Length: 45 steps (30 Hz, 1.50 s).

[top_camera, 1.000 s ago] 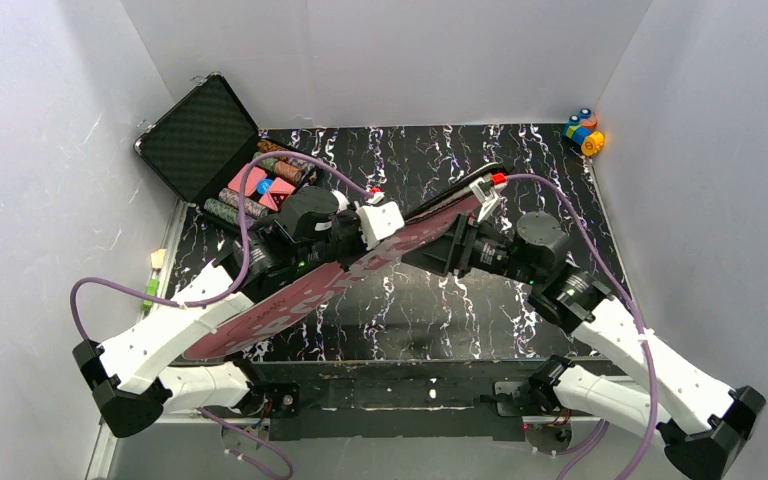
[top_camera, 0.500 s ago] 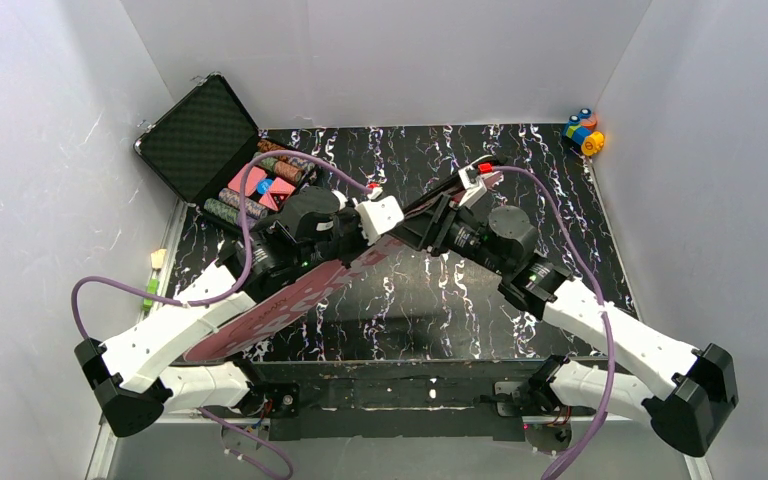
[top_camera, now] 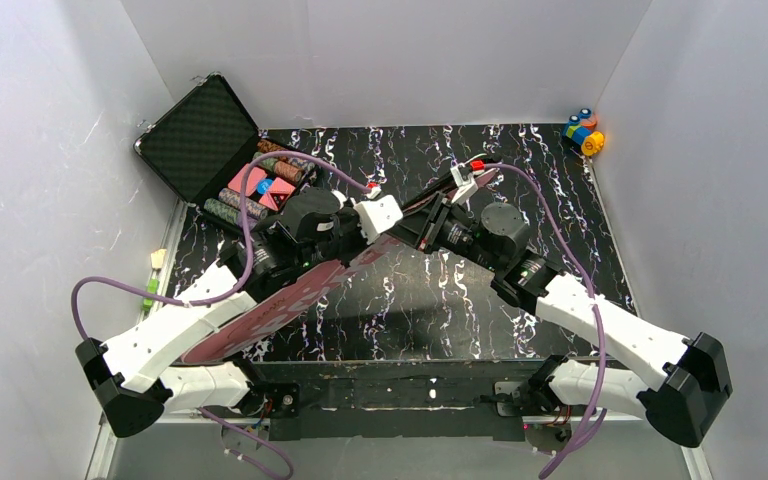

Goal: Pack up the badminton gear

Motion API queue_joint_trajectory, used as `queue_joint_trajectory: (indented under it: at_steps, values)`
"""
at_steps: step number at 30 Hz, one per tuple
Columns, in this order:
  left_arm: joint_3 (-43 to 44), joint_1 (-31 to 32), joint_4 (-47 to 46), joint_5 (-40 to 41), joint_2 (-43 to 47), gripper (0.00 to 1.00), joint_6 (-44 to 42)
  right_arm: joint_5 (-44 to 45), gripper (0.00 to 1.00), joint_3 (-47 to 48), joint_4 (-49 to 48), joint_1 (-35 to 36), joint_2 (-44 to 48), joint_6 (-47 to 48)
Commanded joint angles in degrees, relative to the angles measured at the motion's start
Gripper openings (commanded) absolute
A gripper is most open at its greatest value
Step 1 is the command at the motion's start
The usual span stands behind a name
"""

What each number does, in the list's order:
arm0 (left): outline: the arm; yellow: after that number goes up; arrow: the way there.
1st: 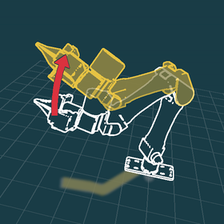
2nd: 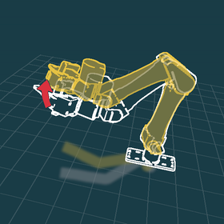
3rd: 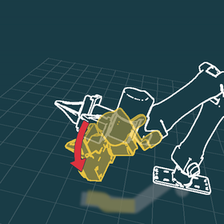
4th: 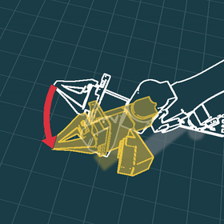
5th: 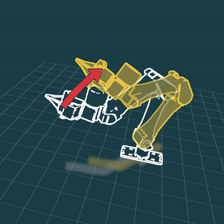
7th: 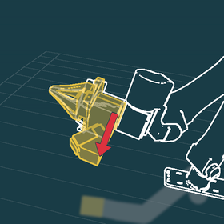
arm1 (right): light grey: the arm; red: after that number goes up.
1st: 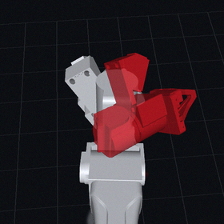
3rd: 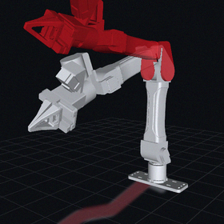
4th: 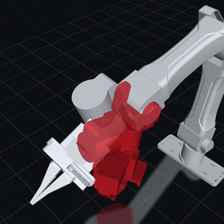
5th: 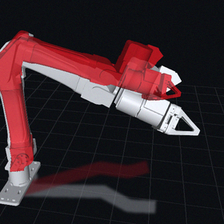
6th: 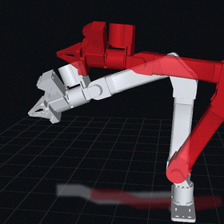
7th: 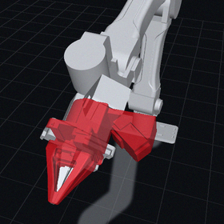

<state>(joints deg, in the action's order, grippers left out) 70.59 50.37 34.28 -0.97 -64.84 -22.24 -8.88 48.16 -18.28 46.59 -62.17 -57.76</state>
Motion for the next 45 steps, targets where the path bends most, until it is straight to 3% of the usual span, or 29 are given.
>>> queue_joint_trajectory:
  at_steps: [1,6,21,32,45]
  values:
    - [0.5,0.4,-4.4,-1.8,2.1,0.0,0.1,1.2,0.21,2.8,-3.1,0.2,0.1,-0.1]
    - [0.2,0.4,-4.4,-1.5,2.3,0.0,-0.1,2.3,0.01,2.1,-2.1,0.2,1.5,0.0]
    - [-0.6,0.3,-3.8,-1.5,3.7,0.0,-1.1,6.0,0.01,0.3,5.4,-3.4,9.7,3.0]
    - [-0.5,0.3,-2.7,-2.6,4.2,0.0,-2.5,-1.9,0.01,0.0,12.4,-17.9,16.5,3.1]
    - [-0.9,0.3,-1.4,-3.3,4.7,0.0,-3.8,-14.4,0.01,3.6,22.3,-40.7,19.2,5.2]
